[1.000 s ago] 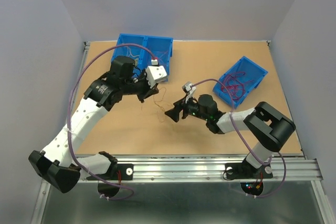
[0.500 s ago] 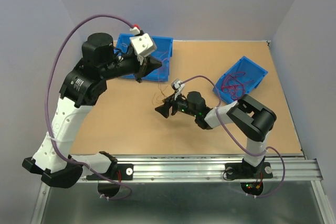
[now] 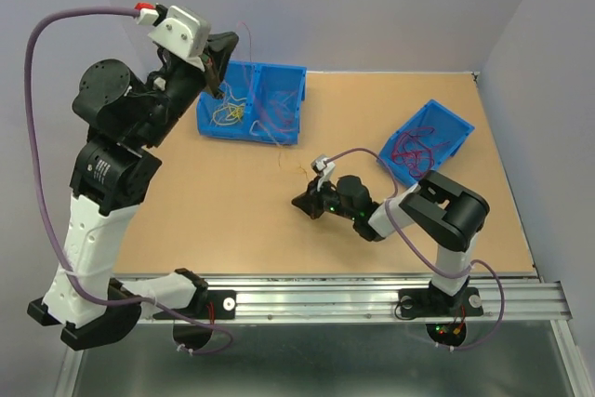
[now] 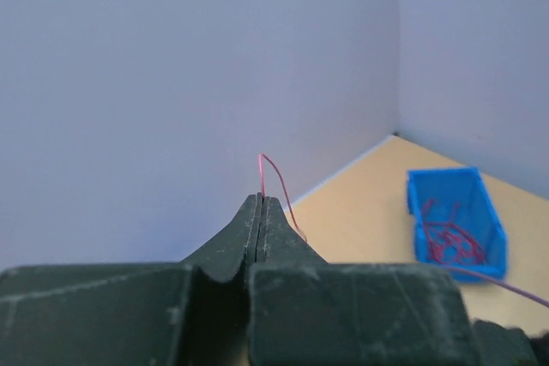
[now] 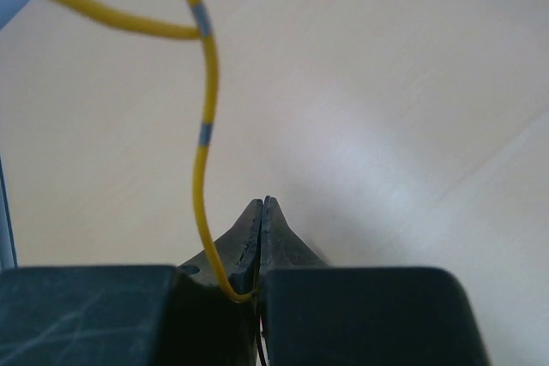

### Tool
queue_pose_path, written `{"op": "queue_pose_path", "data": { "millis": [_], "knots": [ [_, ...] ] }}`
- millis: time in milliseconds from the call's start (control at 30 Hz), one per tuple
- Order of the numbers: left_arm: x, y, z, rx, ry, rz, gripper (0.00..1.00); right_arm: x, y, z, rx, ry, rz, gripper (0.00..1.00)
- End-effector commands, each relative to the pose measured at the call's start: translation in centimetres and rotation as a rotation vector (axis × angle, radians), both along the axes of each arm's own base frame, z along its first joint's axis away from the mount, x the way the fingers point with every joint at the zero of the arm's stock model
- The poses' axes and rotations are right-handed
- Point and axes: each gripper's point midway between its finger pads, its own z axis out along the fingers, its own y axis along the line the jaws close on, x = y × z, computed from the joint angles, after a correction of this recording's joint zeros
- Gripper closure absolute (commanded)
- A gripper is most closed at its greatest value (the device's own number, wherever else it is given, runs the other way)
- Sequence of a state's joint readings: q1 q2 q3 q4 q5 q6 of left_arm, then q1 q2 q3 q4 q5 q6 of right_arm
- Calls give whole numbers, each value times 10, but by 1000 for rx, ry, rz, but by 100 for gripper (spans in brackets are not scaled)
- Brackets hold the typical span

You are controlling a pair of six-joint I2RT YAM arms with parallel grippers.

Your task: Untangle the cables

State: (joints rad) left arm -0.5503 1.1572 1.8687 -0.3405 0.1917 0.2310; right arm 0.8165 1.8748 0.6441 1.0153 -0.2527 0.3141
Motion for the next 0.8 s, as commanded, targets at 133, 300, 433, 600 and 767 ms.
{"op": "queue_pose_path", "data": {
  "millis": [133,300,433,600,767],
  "knots": [
    [59,98,32,-129,-118,652,100,-20,-31,18,44,-20,-75,100],
    [80,115,29,-143,-93,696,100,-24,-56,31,67,-25,-162,99],
    [85,85,14,-70,-93,540,100,-31,-58,37,73,-20,-147,99],
    [106,67,-13,-8,-42,502,100,-32,-62,40,76,-21,-155,99],
    [135,52,-37,27,7,488,100,-33,-63,41,75,-20,-155,100]
  ]
}}
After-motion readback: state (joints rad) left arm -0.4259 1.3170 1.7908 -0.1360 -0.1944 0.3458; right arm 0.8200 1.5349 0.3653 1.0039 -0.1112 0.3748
